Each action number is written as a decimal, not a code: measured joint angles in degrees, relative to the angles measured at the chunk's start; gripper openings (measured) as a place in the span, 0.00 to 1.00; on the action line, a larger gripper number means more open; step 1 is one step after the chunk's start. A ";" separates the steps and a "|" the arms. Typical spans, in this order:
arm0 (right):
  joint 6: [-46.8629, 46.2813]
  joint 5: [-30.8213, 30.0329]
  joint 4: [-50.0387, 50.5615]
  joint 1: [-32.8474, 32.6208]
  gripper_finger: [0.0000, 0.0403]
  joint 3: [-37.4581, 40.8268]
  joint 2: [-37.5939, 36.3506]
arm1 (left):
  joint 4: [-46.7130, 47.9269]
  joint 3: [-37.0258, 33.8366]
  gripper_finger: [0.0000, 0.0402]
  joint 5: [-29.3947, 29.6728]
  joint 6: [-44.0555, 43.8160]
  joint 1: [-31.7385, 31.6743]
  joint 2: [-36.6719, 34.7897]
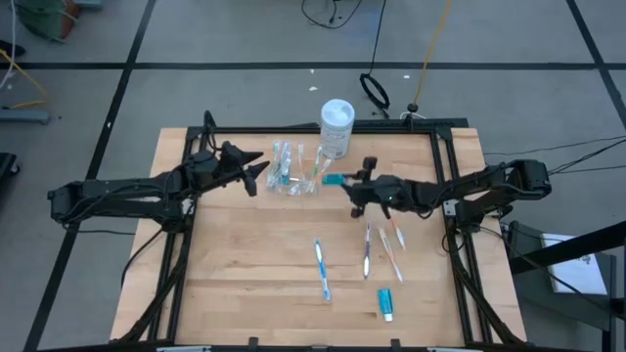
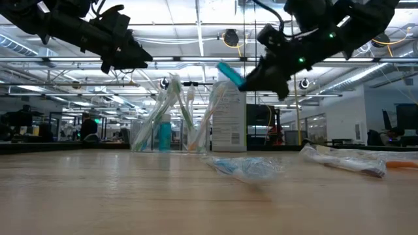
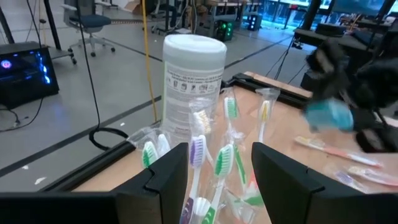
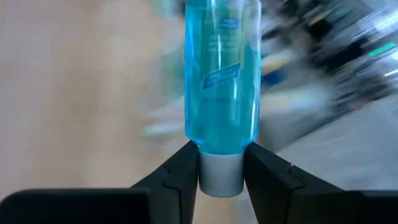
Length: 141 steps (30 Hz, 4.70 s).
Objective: Pick & Place toothbrushing station
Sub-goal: Put the blue mouthwash into the transparent organizer
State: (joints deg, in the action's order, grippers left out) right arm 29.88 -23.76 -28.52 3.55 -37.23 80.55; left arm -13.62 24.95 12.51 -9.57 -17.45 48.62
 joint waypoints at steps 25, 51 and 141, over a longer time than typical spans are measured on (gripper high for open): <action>78.38 2.55 -24.21 -9.12 0.22 -0.09 17.91 | -12.16 0.00 0.46 -19.75 -13.13 11.23 3.68; 86.33 2.85 -33.48 -11.17 0.26 -0.09 20.00 | 0.57 19.85 0.46 -0.91 -18.31 21.01 36.68; 68.73 2.64 -30.85 -8.94 0.27 -2.16 20.00 | 45.11 54.12 0.29 -11.23 -12.82 14.95 52.26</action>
State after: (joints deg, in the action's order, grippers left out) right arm 98.61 -21.12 -59.37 -5.39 -39.40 100.55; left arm 31.49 79.07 1.28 -22.39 -2.50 100.88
